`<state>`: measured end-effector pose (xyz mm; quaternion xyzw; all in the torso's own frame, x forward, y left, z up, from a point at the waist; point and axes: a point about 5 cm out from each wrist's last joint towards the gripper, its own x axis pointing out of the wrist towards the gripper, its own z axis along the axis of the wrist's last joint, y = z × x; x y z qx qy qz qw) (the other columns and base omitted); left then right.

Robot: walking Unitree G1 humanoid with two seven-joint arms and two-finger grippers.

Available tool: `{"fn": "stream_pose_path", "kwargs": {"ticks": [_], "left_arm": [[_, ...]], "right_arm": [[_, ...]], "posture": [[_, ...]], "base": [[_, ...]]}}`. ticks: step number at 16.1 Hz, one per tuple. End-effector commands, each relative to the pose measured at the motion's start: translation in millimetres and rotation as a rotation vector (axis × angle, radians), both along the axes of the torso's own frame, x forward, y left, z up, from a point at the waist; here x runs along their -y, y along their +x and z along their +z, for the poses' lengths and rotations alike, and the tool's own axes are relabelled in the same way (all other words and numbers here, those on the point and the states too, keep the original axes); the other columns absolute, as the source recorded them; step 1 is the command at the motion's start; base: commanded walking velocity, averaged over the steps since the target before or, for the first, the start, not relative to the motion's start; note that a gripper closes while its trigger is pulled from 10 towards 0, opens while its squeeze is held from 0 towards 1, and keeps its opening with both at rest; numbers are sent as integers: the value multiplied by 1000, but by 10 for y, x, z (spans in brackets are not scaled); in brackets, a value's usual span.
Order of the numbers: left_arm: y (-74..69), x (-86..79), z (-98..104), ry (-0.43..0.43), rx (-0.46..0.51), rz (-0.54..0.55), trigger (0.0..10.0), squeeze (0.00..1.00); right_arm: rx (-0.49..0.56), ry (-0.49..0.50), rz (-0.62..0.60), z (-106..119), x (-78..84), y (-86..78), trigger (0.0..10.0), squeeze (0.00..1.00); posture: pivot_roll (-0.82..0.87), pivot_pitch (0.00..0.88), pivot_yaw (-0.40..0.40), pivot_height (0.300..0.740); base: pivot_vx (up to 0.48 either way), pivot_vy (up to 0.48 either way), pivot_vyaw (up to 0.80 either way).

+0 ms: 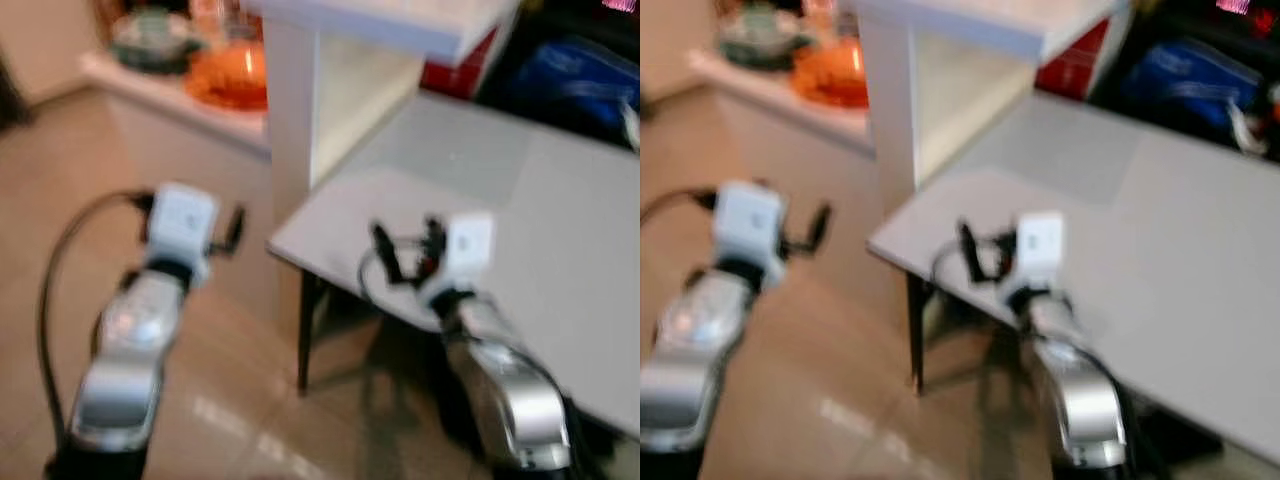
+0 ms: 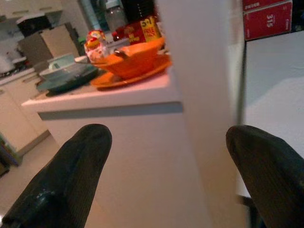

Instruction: Setting the table

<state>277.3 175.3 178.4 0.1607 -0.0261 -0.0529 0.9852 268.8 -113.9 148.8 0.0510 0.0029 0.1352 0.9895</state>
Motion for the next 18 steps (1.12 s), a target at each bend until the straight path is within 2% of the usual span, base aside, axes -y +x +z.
{"fn": "stream_pose_path", "kwargs": {"ticks": [1,9,18], "left_arm": [[24,89,13,-10,8,-30,10000,0],[70,87,63,-3,34,-33,10000,0],[75,95,73,-2,40,-36,10000,0]], "right_arm": [[2,-3,-59,12,127,-1,10000,0],[19,6,-71,46,111,29,10000,0],[36,-11,-71,66,91,50,10000,0]], "posture": [[40,0,-17,740],[47,0,-15,740],[52,0,-22,740]], "base": [[0,480,-781],[0,480,-750],[0,480,0]]}}
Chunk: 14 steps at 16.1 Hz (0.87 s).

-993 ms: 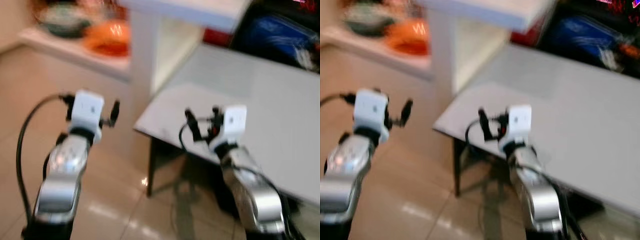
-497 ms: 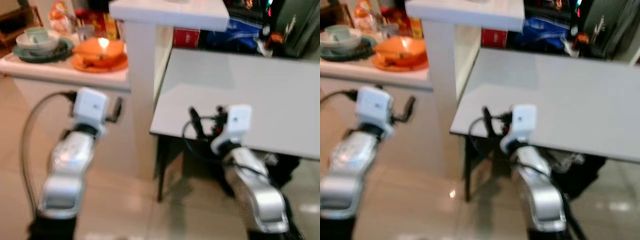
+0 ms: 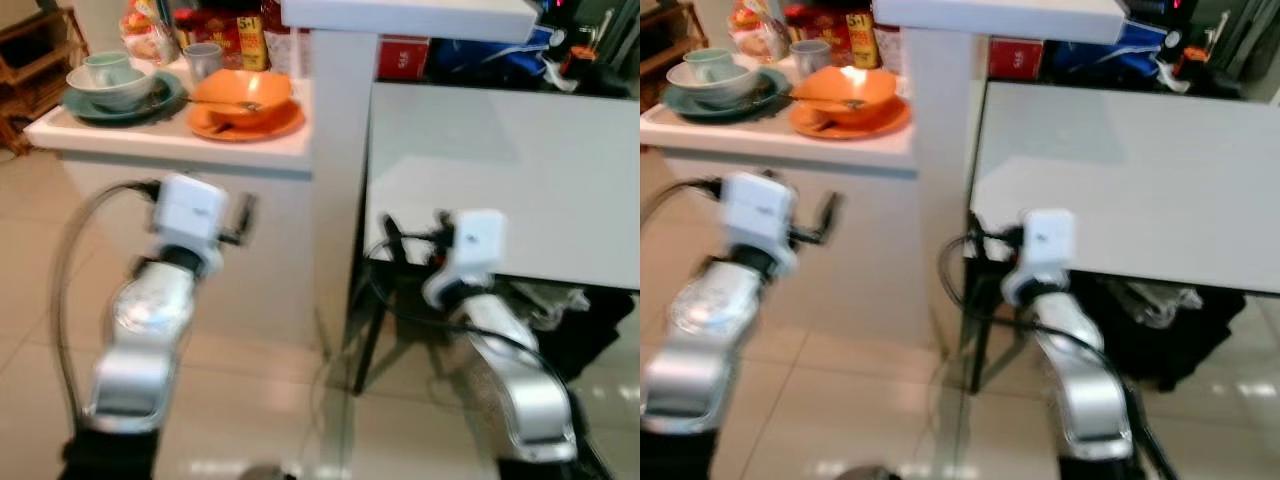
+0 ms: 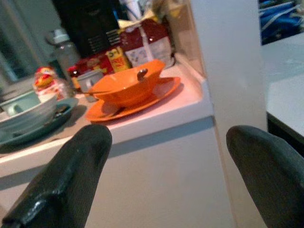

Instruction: Setting the table

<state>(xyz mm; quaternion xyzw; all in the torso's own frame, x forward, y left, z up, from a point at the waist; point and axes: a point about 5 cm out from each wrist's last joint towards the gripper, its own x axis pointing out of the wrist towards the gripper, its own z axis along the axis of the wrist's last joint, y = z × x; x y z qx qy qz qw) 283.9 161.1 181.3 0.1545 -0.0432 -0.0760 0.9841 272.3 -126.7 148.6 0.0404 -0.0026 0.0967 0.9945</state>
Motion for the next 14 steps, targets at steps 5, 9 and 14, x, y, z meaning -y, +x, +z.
{"fn": "stream_pose_path", "kwargs": {"ticks": [5,9,14], "left_arm": [[5,-45,36,7,11,16,10000,0],[2,-37,32,9,9,15,10000,0],[7,-37,36,12,11,15,10000,0]], "right_arm": [[21,25,12,61,-46,15,10000,0],[23,15,3,62,-36,17,10000,0],[19,10,9,70,-69,31,10000,0]], "posture": [[53,0,-26,740],[53,0,-26,740],[55,0,-27,740]], "base": [[0,480,-158],[0,480,-394],[0,480,0]]}}
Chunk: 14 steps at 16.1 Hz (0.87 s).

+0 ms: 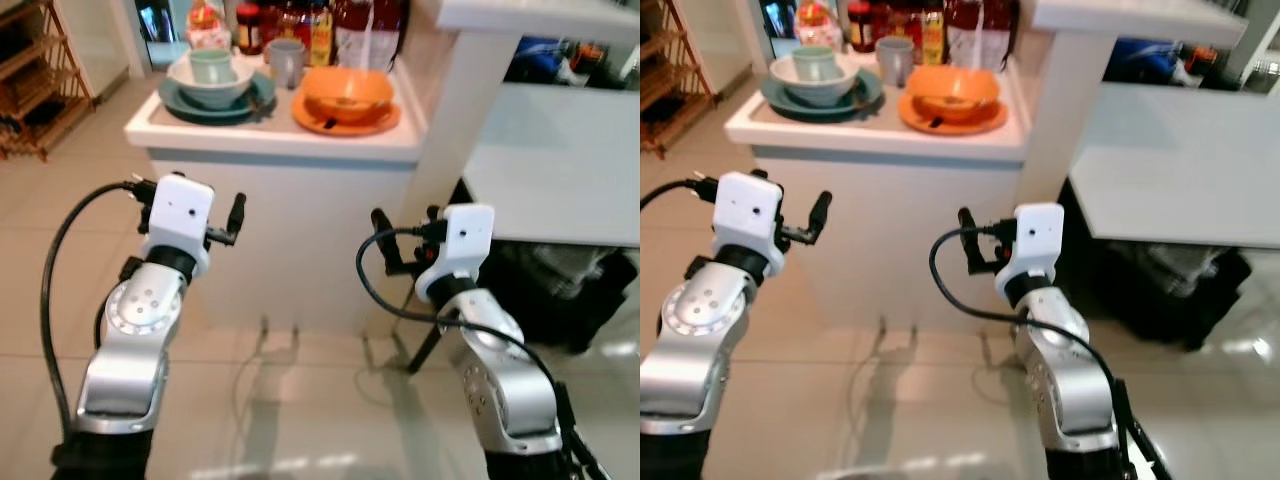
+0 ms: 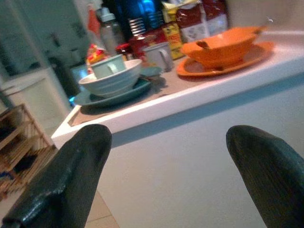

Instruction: Setting the table

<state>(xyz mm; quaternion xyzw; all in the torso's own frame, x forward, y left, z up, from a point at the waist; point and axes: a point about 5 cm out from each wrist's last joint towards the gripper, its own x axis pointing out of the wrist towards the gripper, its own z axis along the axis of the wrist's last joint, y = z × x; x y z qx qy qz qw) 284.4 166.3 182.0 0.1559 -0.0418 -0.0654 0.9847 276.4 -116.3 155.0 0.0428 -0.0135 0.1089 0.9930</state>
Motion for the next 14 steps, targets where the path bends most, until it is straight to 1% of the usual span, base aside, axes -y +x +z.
{"fn": "stream_pose_path", "kwargs": {"ticks": [1,2,3,4,5,6,7,8,9,10,11,14], "left_arm": [[0,20,31,8,11,-9,10000,0],[-7,37,40,-5,19,-9,10000,0],[-13,61,51,-29,15,-21,10000,0],[-12,67,62,-27,18,-22,10000,0],[-10,66,64,-24,19,-20,10000,0],[2,54,69,-21,18,-10,10000,0],[8,53,91,-29,27,-5,10000,0],[4,68,125,-50,40,-12,10000,0],[-2,83,147,-59,46,-17,10000,0],[-9,116,165,-62,47,-34,10000,0],[-22,143,170,-65,45,-56,10000,0],[-40,162,175,-58,44,-69,10000,0]], "right_arm": [[17,-21,-23,40,27,1,10000,0],[27,-3,-25,69,24,8,10000,0],[82,-8,-34,140,39,19,10000,0],[107,-12,-42,184,56,29,10000,0],[109,-14,-49,194,67,35,10000,0],[135,-23,-96,242,125,56,10000,0],[141,-29,-110,263,163,65,10000,0],[132,-15,-96,265,179,62,10000,0],[135,0,-87,275,183,53,10000,0],[139,40,-73,314,160,56,10000,0],[141,52,-65,356,138,77,10000,0],[154,28,-50,409,124,108,10000,0]], "posture": [[55,0,-26,740],[54,0,-26,740],[54,0,-27,740],[53,0,-29,740],[53,0,-29,740],[54,0,-32,740],[54,0,-36,740],[54,0,-38,740],[53,0,-39,740],[50,0,-40,740],[48,0,-41,740],[48,0,-42,740]], "base": [[0,480,0],[0,0,0],[0,0,0],[0,0,0],[0,0,0],[0,0,0],[0,0,0],[0,0,0],[255,0,0],[281,0,0],[315,0,0],[344,0,0]]}}
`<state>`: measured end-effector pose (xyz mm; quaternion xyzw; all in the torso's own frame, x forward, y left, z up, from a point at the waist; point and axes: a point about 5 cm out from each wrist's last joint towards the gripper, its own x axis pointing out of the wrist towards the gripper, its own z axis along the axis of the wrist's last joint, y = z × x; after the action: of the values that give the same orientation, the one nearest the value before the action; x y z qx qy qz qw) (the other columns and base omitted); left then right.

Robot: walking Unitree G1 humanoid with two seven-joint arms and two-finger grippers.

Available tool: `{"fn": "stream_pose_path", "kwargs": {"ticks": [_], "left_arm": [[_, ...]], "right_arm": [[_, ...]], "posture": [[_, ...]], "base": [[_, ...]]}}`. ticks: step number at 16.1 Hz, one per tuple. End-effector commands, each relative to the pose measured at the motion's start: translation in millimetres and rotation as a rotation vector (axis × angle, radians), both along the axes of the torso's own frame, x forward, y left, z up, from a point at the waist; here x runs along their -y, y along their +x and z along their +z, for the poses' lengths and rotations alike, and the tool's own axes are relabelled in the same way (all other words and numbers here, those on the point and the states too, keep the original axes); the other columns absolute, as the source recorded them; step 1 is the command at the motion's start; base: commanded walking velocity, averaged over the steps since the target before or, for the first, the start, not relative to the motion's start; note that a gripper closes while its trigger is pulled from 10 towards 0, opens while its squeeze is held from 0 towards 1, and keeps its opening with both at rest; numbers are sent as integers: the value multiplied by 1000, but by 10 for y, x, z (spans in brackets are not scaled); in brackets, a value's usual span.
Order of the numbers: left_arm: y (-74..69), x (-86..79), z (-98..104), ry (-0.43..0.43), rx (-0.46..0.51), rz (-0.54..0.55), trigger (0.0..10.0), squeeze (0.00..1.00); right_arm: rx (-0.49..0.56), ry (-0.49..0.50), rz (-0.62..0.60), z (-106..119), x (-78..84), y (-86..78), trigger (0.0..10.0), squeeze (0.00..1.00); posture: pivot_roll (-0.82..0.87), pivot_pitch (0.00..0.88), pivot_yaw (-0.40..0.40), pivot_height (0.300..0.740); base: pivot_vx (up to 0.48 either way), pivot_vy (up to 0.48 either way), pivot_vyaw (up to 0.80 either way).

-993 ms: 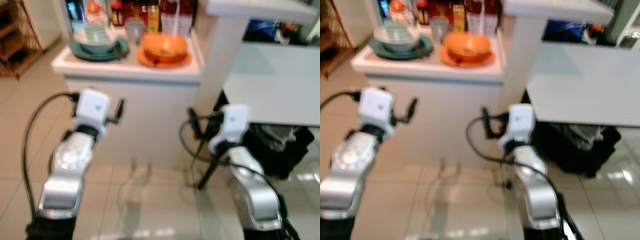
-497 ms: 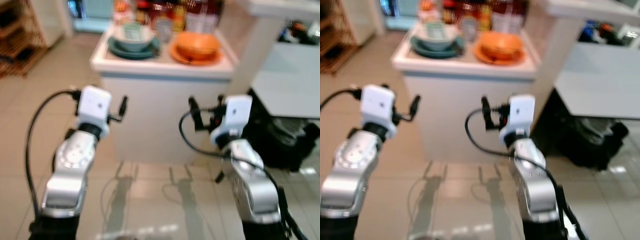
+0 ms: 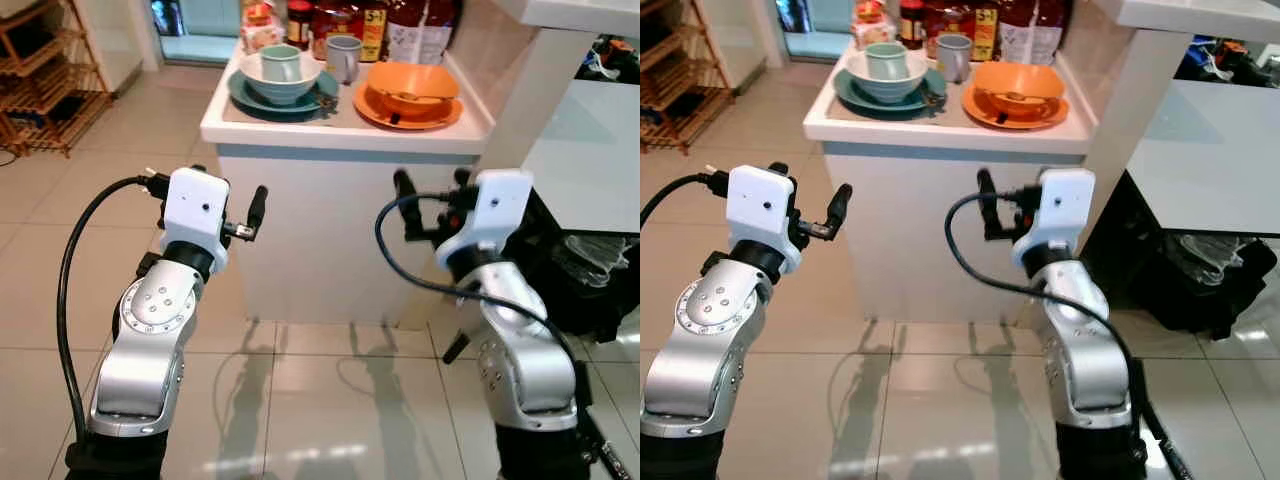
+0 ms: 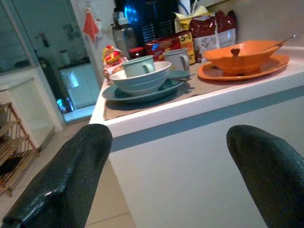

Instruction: Setting the table

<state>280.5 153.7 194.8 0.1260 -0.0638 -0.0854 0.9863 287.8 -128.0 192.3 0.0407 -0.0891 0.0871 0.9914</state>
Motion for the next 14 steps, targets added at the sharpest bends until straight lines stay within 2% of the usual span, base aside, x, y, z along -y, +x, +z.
{"fn": "stream_pose_path", "kwargs": {"ticks": [1,3,8,14], "left_arm": [[-1,39,65,5,16,-20,10000,0],[-4,54,115,4,30,-29,10000,0],[0,115,152,8,44,-50,10000,0],[-1,134,186,14,53,-55,10000,0]], "right_arm": [[27,-19,-24,65,34,23,10000,0],[25,4,-27,90,43,52,10000,0],[50,-15,-13,174,27,92,10000,0],[41,-9,-23,167,49,105,10000,0]], "posture": [[49,0,-45,740],[49,0,-51,740],[43,0,-57,740],[43,0,-60,740]], "base": [[349,0,0],[352,0,0],[378,0,0],[379,0,0]]}}
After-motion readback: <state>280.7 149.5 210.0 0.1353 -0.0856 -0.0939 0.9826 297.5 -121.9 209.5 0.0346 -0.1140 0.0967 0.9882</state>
